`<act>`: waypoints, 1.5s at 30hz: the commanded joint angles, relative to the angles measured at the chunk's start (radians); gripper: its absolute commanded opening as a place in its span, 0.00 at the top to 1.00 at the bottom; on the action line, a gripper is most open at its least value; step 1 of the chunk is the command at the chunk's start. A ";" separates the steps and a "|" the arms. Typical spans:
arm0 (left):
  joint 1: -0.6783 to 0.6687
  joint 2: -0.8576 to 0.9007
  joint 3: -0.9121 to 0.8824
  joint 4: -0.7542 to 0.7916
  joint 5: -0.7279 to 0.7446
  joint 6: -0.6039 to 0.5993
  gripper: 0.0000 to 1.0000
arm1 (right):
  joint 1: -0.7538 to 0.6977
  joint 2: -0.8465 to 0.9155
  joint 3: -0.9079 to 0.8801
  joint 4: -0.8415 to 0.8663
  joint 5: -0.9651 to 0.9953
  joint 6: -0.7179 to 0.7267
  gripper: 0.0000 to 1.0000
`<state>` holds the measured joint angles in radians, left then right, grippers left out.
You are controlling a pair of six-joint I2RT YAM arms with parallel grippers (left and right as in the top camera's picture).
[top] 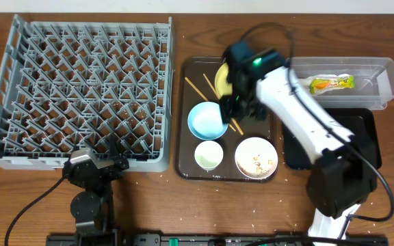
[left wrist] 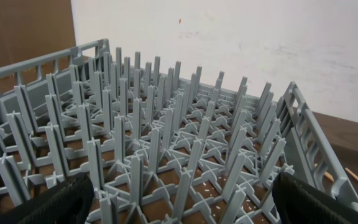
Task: Sort waste into correct bins and load items into the dishwasher
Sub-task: 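Grasp the pink-rimmed white bowl with the right gripper, then tip the white bowl over the black tray to dump food scraps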
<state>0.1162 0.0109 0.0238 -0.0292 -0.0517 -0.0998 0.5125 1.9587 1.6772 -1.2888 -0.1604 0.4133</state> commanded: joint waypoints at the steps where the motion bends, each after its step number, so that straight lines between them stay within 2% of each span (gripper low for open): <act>1: 0.003 -0.006 -0.020 -0.039 -0.009 0.010 0.07 | 0.019 0.012 -0.088 0.018 0.011 0.158 0.41; 7: 0.003 -0.006 -0.020 -0.039 -0.009 0.010 0.07 | 0.036 0.012 -0.231 0.100 0.046 0.301 0.46; 11: 0.003 -0.006 -0.020 -0.039 -0.009 0.010 0.07 | 0.038 0.012 -0.308 0.202 0.046 0.335 0.44; 13: 0.003 -0.006 -0.020 -0.039 -0.009 0.010 0.07 | 0.038 0.012 -0.330 0.225 0.039 0.334 0.46; 14: 0.003 -0.006 -0.020 -0.039 -0.009 0.010 0.07 | 0.038 0.012 -0.336 0.228 0.036 0.334 0.50; 18: 0.003 -0.006 -0.020 -0.039 -0.009 0.010 0.07 | 0.038 0.012 -0.344 0.231 0.036 0.333 0.82; 20: 0.003 -0.006 -0.020 -0.039 -0.009 0.010 0.07 | 0.039 0.012 -0.344 0.230 0.036 0.324 0.95; 21: 0.003 -0.006 -0.020 -0.039 -0.009 0.010 0.07 | 0.039 0.012 -0.344 0.229 0.037 0.316 0.99; 29: 0.003 -0.006 -0.020 -0.039 -0.009 0.010 0.07 | 0.037 0.008 -0.341 0.196 0.013 0.266 0.99; 35: 0.003 -0.006 -0.020 -0.039 -0.009 0.010 0.07 | 0.001 -0.084 -0.321 0.185 -0.043 0.053 0.99; 40: 0.003 -0.006 -0.020 -0.039 -0.009 0.010 0.07 | -0.089 -0.228 -0.321 0.186 -0.043 -0.035 0.99; 45: 0.003 -0.006 -0.020 -0.039 -0.009 0.010 0.07 | -0.254 -0.341 -0.322 0.185 -0.081 -0.147 0.99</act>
<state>0.1162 0.0109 0.0238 -0.0296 -0.0517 -0.1001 0.3515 1.6768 1.3415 -1.1019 -0.2096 0.3862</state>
